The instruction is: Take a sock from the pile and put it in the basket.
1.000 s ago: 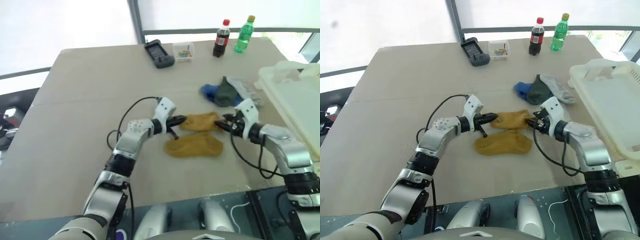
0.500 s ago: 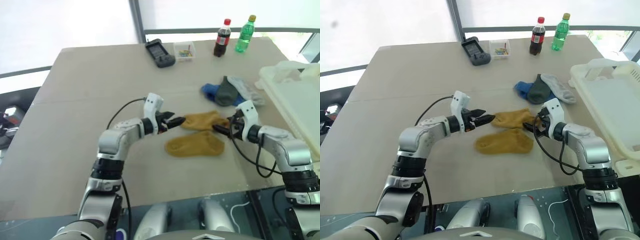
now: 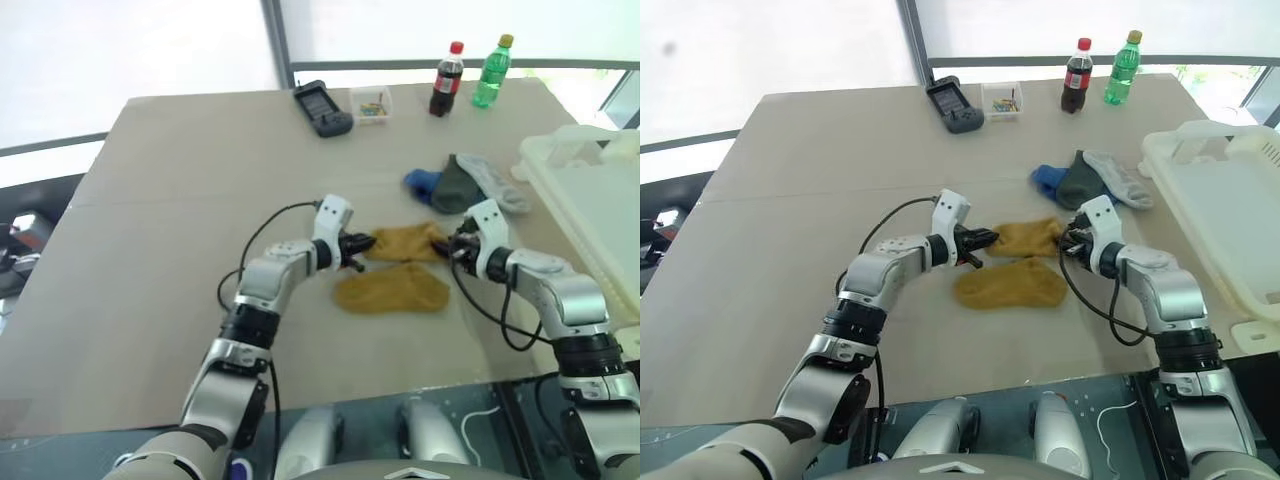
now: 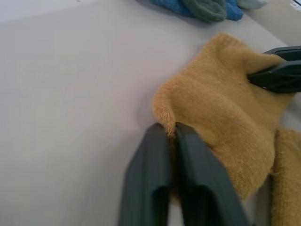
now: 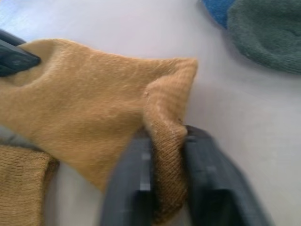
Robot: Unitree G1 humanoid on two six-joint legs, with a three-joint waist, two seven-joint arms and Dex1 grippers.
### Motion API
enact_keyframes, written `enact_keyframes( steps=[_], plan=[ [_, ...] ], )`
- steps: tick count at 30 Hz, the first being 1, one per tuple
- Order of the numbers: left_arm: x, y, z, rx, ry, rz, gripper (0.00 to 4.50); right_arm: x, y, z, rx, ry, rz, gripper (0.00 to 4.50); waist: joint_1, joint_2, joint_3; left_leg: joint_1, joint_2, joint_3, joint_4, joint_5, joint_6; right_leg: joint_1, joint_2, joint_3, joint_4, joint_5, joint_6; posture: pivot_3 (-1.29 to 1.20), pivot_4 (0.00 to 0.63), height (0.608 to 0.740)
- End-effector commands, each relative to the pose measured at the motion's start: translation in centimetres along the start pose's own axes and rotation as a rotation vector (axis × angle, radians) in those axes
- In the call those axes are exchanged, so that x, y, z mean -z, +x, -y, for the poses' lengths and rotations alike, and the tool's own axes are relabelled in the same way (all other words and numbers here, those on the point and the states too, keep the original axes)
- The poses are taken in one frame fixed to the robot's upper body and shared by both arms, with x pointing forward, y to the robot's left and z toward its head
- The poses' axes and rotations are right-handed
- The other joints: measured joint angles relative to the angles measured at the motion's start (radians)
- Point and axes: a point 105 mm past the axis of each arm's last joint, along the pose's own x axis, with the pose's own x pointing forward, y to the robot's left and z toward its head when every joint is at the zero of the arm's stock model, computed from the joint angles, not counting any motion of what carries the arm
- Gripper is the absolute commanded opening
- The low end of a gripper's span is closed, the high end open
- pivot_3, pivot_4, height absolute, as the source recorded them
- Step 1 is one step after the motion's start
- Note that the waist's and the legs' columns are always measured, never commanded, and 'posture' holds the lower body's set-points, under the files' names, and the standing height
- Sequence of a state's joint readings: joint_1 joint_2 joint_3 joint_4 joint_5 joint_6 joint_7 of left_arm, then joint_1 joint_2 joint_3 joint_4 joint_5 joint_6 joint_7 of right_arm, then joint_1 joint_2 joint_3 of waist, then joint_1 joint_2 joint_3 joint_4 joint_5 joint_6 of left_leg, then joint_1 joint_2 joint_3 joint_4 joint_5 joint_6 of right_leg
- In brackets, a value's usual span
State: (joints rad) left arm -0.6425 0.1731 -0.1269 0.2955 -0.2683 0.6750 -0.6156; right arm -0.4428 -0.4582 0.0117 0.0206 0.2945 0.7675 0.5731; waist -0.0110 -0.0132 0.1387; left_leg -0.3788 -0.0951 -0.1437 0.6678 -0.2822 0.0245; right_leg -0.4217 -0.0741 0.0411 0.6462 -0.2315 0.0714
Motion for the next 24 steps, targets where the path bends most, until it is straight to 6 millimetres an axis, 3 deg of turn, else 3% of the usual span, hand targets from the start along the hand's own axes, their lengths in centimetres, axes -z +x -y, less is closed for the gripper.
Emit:
enact_keyframes(
  steps=[1,6,11,14,19,24],
  plan=[
    [0.5,0.2,0.5,0.019,0.000,-0.012,0.00,-1.1,-0.3,-0.2,-0.004,-0.042,0.046,0.06,0.000,0.000,0.000,0.000,0.000,0.000,0.000,0.000,0.000,0.000,0.000,0.000,0.000,0.000,0.000,0.00,0.150,0.740],
    [-1.2,-0.7,0.9,0.052,-0.042,0.099,0.00,-2.7,-0.7,-0.8,-0.030,-0.051,0.116,0.06,-0.002,0.000,0.000,0.000,0.000,0.000,0.000,0.000,0.000,0.000,0.000,0.000,0.000,0.000,0.000,0.00,0.150,0.740],
    [-3.3,-4.1,1.0,0.106,-0.085,0.187,0.00,-5.2,-3.0,-2.6,-0.130,-0.039,0.218,0.06,-0.006,0.000,0.000,-0.005,0.001,0.000,0.000,0.000,0.000,-0.007,0.000,0.001,0.001,0.000,0.000,0.00,0.150,0.740],
    [-4.4,-6.7,2.3,0.193,-0.124,0.224,0.00,-5.9,-4.9,-4.1,-0.201,-0.032,0.234,0.06,-0.004,0.000,0.000,-0.005,0.001,0.000,-0.001,0.000,0.000,-0.007,0.000,0.001,0.001,0.000,0.000,0.00,0.150,0.740],
    [-2.8,-9.9,3.3,0.252,-0.142,0.116,0.00,-3.8,-6.7,-6.4,-0.255,-0.003,0.142,0.06,-0.002,0.000,0.000,-0.005,0.001,0.000,-0.001,0.000,0.000,-0.006,0.000,0.001,0.001,0.000,0.000,0.00,0.150,0.740],
    [-0.2,-10.7,3.6,0.243,-0.129,0.017,0.00,-1.7,-7.0,-7.2,-0.238,0.032,0.076,0.06,0.000,0.000,0.000,-0.003,0.001,0.001,-0.001,0.000,0.000,-0.005,0.001,0.002,0.001,0.000,0.000,0.00,0.150,0.740]
  ],
)
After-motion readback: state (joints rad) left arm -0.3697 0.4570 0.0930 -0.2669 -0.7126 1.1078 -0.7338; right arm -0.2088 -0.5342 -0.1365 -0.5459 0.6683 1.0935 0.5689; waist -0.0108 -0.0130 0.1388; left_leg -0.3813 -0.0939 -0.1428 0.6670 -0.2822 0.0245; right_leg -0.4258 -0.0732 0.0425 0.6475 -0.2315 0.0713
